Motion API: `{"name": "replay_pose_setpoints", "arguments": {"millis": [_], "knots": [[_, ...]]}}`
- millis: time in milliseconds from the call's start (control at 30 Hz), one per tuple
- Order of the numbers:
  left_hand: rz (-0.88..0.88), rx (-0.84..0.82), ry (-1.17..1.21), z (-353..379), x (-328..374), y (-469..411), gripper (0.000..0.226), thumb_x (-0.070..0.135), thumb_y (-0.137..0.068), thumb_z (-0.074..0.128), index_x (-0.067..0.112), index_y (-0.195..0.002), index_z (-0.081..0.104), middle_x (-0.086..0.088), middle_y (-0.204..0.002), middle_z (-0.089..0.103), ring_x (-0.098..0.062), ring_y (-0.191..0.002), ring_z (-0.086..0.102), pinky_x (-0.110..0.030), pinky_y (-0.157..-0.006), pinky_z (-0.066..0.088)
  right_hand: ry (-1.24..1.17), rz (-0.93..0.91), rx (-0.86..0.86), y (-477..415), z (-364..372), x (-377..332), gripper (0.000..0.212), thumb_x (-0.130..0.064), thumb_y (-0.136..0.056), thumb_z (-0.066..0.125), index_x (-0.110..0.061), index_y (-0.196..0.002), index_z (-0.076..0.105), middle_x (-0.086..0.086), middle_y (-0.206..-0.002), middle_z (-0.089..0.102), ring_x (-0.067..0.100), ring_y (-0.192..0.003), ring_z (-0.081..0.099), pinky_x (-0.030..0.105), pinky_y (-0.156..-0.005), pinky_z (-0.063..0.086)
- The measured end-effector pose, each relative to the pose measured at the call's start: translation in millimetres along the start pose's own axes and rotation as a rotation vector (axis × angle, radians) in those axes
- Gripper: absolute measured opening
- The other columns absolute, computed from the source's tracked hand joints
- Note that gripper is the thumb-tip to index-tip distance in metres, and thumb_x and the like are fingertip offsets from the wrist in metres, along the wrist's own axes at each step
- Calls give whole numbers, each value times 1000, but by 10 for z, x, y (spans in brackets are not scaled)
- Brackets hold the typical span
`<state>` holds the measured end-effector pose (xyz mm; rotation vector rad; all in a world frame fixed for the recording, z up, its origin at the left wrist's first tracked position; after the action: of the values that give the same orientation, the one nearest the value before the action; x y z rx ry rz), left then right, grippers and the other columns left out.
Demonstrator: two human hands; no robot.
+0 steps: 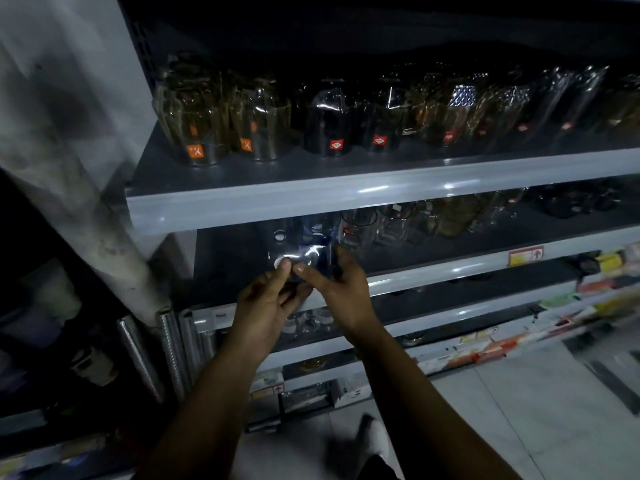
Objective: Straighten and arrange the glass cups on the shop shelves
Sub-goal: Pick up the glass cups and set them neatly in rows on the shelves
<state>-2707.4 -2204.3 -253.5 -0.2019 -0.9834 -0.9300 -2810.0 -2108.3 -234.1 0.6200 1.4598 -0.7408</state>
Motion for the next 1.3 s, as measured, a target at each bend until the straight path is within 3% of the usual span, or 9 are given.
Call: {"name": "replay_pose_setpoints", "arguments": {"millis": [100, 200, 367, 467, 600, 767, 900, 1100, 1300], "knots": [[35, 72, -140, -102, -9, -38, 41, 22, -96, 65, -10, -122, 57, -24, -116, 71, -33, -107, 71, -35, -86, 61, 166, -53, -20, -108, -41, -20, 54, -26, -80, 86, -16, -128, 60, -2, -119, 72, 13, -109, 70, 34, -94, 58], [179, 288, -334, -331, 37, -95, 28, 4, -91, 70, 2, -113, 52, -21, -106, 67, -37, -101, 70, -50, -94, 58, 403, -109, -80, -286, -70, -105, 69, -26, -76, 89, -21, -134, 53, -7, -129, 64, 9, -115, 63, 23, -96, 54], [464, 352, -764, -346, 183, -18, 29, -4, -91, 66, 0, -119, 61, 8, -96, 63, 10, -85, 63, -4, -80, 46, 847, -180, -272, -561, 73, -232, 88, -21, -77, 86, -20, -150, 38, 7, -146, 53, 28, -128, 56, 28, -103, 45], [424, 267, -825, -290, 213, -74, 42, 5, -95, 65, 12, -135, 59, 1, -119, 65, -2, -108, 61, -8, -92, 46, 1025, -200, -357, -677, 188, -216, 85, -23, -81, 82, -20, -151, 35, 9, -144, 53, 30, -123, 57, 24, -90, 42], [300, 172, -851, -253, 259, -151, 48, 11, -97, 64, 17, -143, 53, 5, -129, 60, -7, -120, 56, -9, -91, 43, 1117, -135, -431, -794, 326, -89, 80, -23, -78, 83, -14, -147, 43, 11, -141, 53, 29, -127, 53, 34, -103, 44], [281, 138, -874, -210, 309, -185, 38, 7, -99, 59, 12, -137, 58, -1, -120, 68, 8, -88, 69, -3, -72, 47, 1113, -132, -494, -872, 476, 74, 94, -27, -77, 83, -17, -155, 34, 9, -155, 41, 28, -141, 41, 34, -118, 33], [251, 165, -971, -263, 295, -220, 36, 16, -99, 60, 19, -135, 60, 0, -122, 70, -13, -108, 66, -7, -77, 44, 906, -101, -366, -768, 334, 173, 95, -31, -74, 85, -22, -154, 34, 9, -151, 43, 27, -135, 47, 36, -115, 39], [191, 132, -1008, -313, 268, -173, 30, 19, -99, 61, 23, -129, 63, 10, -106, 65, 0, -89, 61, -3, -65, 41, 420, 106, -122, -301, 68, 359, 41, -13, -87, 76, -14, -126, 63, 2, -122, 70, 12, -109, 68, 38, -102, 54], [187, 136, -1007, -231, 312, -351, 30, 14, -96, 61, 22, -124, 67, 7, -107, 69, -6, -95, 64, -16, -80, 47, 400, 150, -155, -449, 251, 401, 42, -25, -82, 74, -22, -124, 65, -4, -116, 73, 13, -108, 68, 42, -101, 54]]}}
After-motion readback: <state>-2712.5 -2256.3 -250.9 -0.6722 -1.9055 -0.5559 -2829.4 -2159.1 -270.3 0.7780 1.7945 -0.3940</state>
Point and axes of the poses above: each hand's wrist, its own y-axis away from the middle knuckle, its own z-axis out of the palm, x = y × z, the point moved 4 cm from there along -y, towards the middle knuckle
